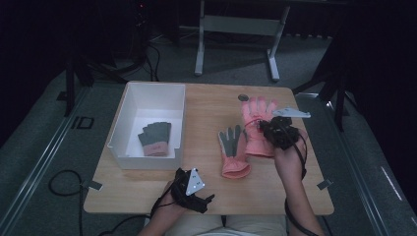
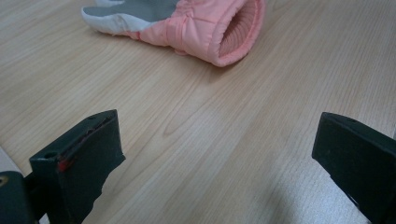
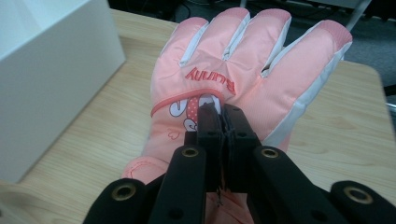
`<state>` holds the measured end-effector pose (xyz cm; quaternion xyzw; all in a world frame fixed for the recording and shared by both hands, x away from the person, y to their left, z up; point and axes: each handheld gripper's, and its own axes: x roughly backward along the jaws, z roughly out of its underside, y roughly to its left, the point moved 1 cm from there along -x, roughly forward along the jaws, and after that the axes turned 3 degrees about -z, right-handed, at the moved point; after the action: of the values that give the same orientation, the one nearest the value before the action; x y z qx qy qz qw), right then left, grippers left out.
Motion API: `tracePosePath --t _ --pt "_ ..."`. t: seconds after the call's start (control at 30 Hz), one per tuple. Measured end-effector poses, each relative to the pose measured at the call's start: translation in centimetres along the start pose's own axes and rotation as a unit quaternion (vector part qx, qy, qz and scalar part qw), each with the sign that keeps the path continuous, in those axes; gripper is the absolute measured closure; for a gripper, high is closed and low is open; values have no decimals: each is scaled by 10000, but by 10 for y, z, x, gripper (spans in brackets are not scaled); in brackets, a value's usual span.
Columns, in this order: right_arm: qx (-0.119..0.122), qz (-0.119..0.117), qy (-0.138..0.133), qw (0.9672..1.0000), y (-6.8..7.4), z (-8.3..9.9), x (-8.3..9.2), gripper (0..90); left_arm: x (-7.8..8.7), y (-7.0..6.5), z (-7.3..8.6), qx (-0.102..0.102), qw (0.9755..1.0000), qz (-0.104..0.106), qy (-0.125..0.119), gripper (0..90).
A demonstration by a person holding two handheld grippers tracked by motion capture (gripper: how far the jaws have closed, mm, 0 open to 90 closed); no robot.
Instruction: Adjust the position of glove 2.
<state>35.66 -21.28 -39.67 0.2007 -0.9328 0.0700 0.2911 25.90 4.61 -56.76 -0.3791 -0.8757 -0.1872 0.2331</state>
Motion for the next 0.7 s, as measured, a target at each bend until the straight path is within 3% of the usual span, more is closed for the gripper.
tracePosePath --t 0.27,0.7 --pt "-87 -164 146 9997 30 9 -21 873 1 0 0 -13 10000 -9 2 13" --pt "-191 -4 508 9985 44 33 -51 871 1 -1 0 -26 10000 5 1 13"
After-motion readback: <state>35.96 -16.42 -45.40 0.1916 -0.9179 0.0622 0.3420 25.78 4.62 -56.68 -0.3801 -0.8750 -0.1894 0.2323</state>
